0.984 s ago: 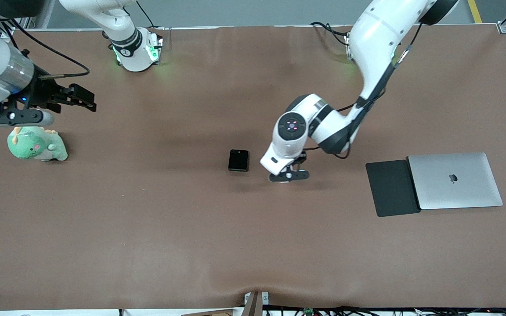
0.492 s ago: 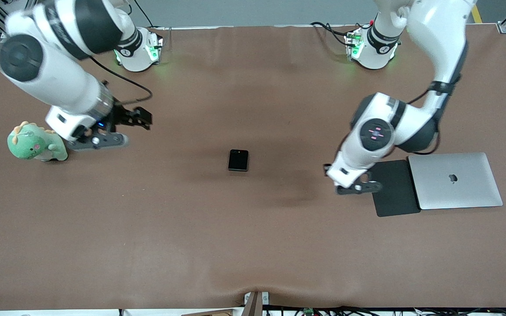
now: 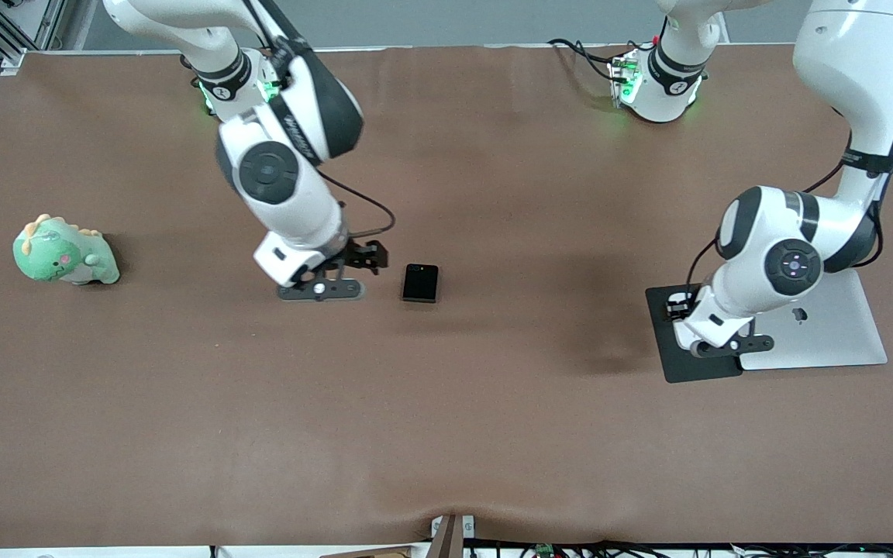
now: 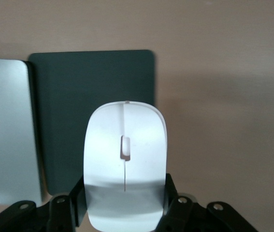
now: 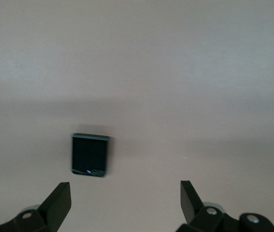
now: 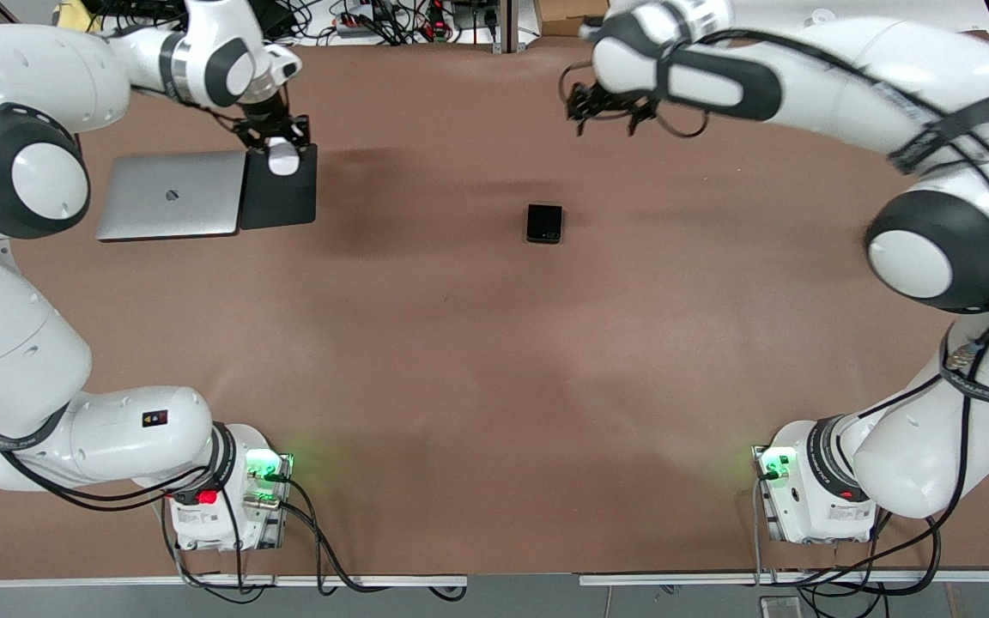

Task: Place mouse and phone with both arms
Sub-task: 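Carry the mouse onto the mouse pad while the right gripper reaches the phone, then grasp the black phone with the right gripper while the left gripper releases the mouse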

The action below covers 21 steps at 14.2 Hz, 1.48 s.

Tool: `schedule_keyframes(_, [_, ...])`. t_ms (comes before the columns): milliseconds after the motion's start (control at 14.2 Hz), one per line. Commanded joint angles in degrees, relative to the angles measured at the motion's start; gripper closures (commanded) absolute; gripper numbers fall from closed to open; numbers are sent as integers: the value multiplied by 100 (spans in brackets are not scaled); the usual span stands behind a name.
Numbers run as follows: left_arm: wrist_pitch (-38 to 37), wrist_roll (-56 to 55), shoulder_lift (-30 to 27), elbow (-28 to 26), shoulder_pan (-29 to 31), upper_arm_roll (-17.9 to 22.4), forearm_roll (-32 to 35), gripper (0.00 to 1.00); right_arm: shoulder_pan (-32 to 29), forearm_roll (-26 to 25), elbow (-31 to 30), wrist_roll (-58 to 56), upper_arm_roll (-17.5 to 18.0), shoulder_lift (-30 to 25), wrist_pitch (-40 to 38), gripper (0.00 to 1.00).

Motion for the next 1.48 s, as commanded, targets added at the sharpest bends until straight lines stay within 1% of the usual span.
schedule_keyframes(0, [418,183,212,-172,348,-65,143,58,312,24,251,348,-63,427,139,0])
schedule_keyframes(70, [637,227,309,-233,453,-65,178,56,444,15,251,444,-72,550,244,0])
schedule_keyframes(211, [937,254,476,-295,533,-65,327,56,541,6,242,655,-72,778,612,0])
schedule_keyframes(351, [1052,254,564,-295,595,-65,336,56,577,-2,251,674,-72,1007,877,0])
schedule_keyframes(492, [1114,254,652,-286,586,-65,336,56,620,-46,251,674,-72,1261,974,0])
schedule_keyframes(562, [1210,254,731,-286,595,-65,345,56,673,32,243,708,-72,1341,1088,0])
schedule_keyframes(632, [1280,254,792,-278,595,-65,336,56,717,41,242,952,-63,1429,1202,0])
schedule_keyframes(703, [1307,254,810,-278,595,-65,345,54,743,7,242,1286,-72,1552,1307,0])
schedule_keyframes(773, [1307,254,811,-278,595,-65,336,44,787,-11,242,1419,-63,1675,1465,0])
schedule_keyframes(843, [1299,254,802,-278,595,-65,336,15,892,-46,242,1421,-72,1772,1632,0])
schedule_keyframes(914, [1290,228,784,-278,595,-73,336,0,919,-55,242,1421,-80,1851,1651,0])
schedule_keyframes(1124, [1220,175,609,-269,578,-82,336,0,928,-64,242,1421,-81,1957,1695,0])
schedule_keyframes(1265, [853,166,364,-173,543,-100,319,0,937,-73,234,1421,-89,2001,1721,0])
schedule_keyframes(1405, [466,166,91,55,551,-187,292,0,911,-64,234,1429,-89,2054,1800,0])
